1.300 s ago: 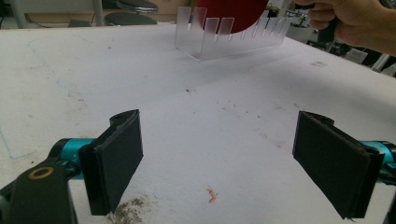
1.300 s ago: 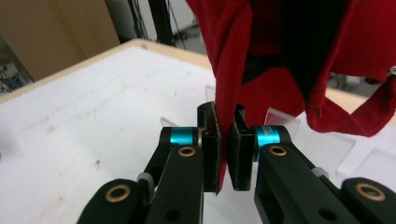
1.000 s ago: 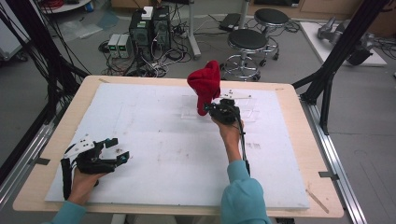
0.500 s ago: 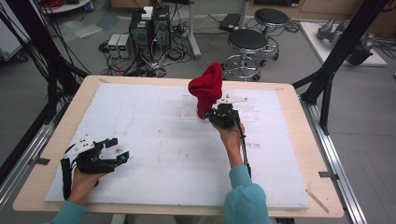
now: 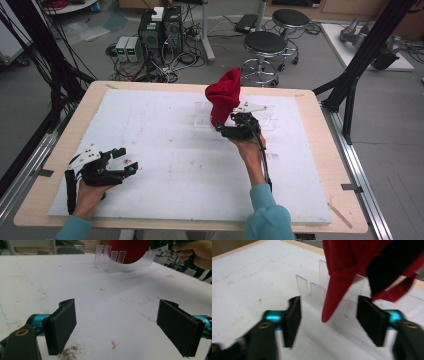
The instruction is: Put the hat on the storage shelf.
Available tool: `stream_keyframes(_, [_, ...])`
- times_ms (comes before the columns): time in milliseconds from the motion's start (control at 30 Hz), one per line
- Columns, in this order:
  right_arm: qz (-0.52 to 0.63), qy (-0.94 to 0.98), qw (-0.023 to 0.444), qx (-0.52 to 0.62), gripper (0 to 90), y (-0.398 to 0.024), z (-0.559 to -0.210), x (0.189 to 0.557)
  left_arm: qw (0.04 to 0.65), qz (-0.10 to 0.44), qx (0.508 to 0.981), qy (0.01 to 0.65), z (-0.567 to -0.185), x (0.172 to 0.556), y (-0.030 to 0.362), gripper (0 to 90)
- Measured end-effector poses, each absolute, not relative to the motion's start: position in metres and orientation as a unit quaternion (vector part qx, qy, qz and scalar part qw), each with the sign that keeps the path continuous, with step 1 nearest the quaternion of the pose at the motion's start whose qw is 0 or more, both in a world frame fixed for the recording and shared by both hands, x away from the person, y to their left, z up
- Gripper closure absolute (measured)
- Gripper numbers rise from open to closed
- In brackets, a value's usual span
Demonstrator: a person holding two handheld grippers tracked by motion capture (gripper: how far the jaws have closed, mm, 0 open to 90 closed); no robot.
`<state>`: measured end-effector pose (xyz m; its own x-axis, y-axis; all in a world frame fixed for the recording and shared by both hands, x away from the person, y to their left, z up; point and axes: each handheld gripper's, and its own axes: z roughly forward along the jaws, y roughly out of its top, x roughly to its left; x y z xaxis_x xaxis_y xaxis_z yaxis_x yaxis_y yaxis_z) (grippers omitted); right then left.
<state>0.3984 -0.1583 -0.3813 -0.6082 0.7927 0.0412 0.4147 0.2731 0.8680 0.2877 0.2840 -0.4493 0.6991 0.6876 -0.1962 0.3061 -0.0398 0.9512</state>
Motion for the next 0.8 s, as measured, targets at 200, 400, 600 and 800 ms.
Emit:
stream_keyframes(200, [0.469,0.76,0.209,0.399,11.6,-0.186,-0.367,0.36,0.601,0.168,0.7,0.346,-0.449,0.285,0.284,16.4])
stream_keyframes(400, [0.523,0.729,0.253,0.363,11.4,-0.217,-0.357,0.308,0.605,0.173,0.696,0.345,-0.45,0.284,0.285,16.3])
stream_keyframes(600, [0.55,0.698,0.276,0.367,11.4,-0.248,-0.38,0.272,0.605,0.178,0.698,0.34,-0.45,0.283,0.285,16.4])
stream_keyframes(800, [0.602,0.636,0.298,0.381,10.9,-0.273,-0.432,0.246,0.614,0.2,0.689,0.33,-0.45,0.278,0.285,16.3])
